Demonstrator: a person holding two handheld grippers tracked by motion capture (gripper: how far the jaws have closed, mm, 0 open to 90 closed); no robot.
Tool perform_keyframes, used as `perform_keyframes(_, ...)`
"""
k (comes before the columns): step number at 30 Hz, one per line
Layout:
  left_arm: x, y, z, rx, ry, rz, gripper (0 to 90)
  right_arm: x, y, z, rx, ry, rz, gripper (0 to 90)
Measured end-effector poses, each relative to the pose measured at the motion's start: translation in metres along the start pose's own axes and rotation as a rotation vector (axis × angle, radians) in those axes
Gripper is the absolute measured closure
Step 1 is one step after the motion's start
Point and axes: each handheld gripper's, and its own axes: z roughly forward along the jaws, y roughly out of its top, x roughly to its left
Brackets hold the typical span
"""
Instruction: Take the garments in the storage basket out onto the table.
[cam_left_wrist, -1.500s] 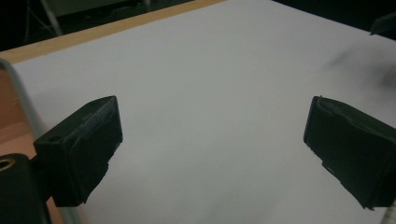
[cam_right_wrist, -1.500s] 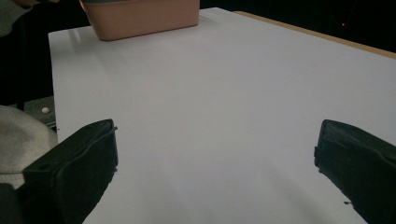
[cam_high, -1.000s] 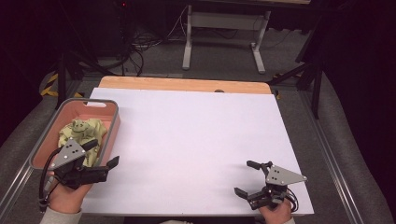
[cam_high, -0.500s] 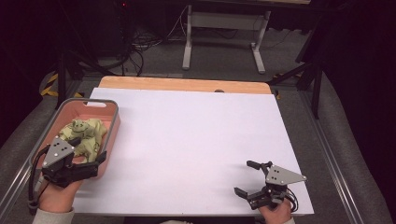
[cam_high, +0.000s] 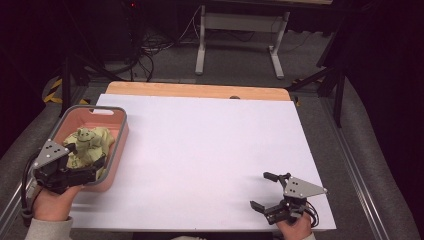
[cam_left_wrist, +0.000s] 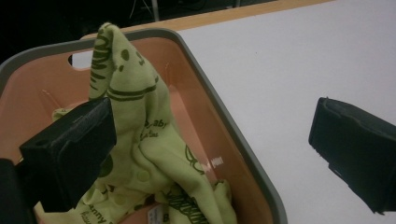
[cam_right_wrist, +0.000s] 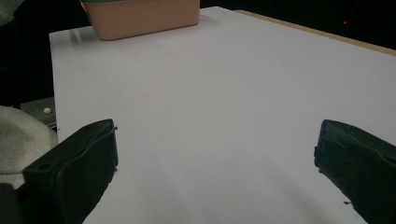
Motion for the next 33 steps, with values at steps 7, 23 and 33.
perform_keyframes(7,0.010,0.007,0.003,0.001,-0.021,0.039,1.7,0.000,0.000,0.000,-0.003,0.007,0.001,0.3)
perform_keyframes(23,0.045,0.014,0.024,0.094,-0.023,0.014,1.7,0.000,-0.001,0.001,-0.004,0.009,0.001,0.3)
perform_keyframes(33,0.060,0.018,0.035,0.126,-0.064,0.021,1.3,-0.001,-0.002,0.002,-0.001,0.011,0.004,0.3)
